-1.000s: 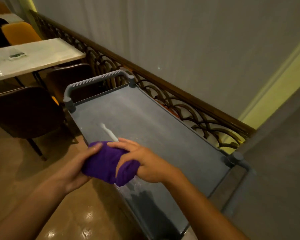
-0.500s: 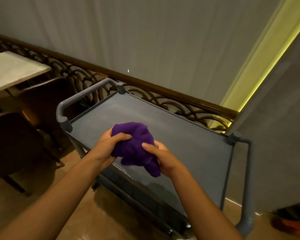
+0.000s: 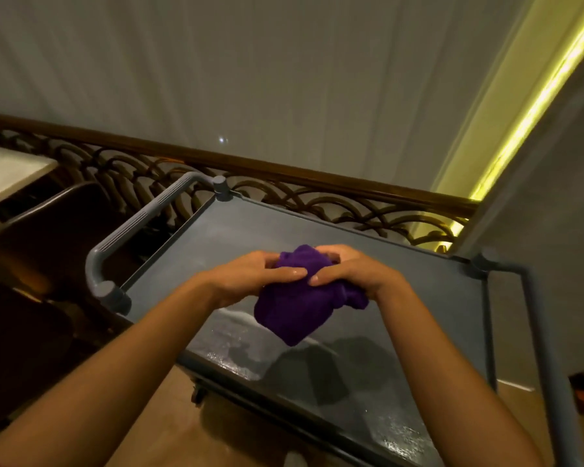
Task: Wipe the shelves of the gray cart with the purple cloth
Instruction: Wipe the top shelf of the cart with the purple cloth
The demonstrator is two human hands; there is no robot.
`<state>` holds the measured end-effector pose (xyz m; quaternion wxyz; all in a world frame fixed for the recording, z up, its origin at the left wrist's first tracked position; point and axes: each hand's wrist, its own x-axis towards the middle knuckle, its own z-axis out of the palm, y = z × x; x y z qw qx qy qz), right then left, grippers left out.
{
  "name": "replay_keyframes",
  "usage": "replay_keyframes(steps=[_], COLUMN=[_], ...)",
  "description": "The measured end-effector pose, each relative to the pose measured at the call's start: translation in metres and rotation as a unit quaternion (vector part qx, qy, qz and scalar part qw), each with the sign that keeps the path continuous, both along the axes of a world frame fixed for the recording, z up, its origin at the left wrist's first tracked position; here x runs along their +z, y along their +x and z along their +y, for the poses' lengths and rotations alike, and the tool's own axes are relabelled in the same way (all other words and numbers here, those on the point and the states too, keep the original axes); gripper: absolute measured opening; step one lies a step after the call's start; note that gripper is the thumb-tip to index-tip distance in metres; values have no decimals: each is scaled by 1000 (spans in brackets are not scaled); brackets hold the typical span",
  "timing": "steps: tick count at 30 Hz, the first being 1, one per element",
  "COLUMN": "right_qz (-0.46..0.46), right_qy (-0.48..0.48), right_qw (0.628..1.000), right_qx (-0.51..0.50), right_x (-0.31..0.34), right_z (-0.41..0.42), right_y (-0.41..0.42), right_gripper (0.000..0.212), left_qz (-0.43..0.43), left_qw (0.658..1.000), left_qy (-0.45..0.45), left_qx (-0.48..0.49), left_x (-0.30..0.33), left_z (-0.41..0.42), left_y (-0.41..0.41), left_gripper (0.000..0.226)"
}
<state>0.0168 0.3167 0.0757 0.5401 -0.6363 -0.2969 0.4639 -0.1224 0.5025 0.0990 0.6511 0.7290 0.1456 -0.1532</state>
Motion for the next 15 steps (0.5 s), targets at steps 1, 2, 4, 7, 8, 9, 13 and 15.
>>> replay_keyframes(steps=[1, 2, 4, 7, 8, 9, 13, 15], right_qz=[-34, -69, -149, -304, -309, -283, -104, -97], right_qy=[-9, -17, -38, -88, -79, -64, -1, -3], right_qw=[999, 997, 978, 877, 857, 852, 866, 839], right_qx=[-5, -26, -140, -362, -405, -435, -489, -536], right_x=[0, -2, -11, -34, -41, -47, -72, -81], right_z=[4, 7, 8, 3, 2, 3, 17, 19], right_y=[4, 5, 4, -10, -18, -28, -74, -88], right_gripper=[52, 59, 78, 83, 82, 83, 82, 71], left_qz=[-2, -11, -25, -23, -20, -14, 15, 59], left_qw=[1000, 1000, 998, 997, 996, 995, 990, 972], left_qy=[3, 3, -5, -41, -60, -79, -141, -227], left_qx=[-6, 8, 49, 64, 70, 61, -16, -23], left_x=[-2, -7, -20, -40, -44, -46, -60, -68], left_z=[3, 5, 14, 18, 16, 13, -10, -17], left_y=[10, 15, 31, 55, 58, 64, 70, 66], left_gripper=[58, 53, 39, 30, 28, 28, 36, 46])
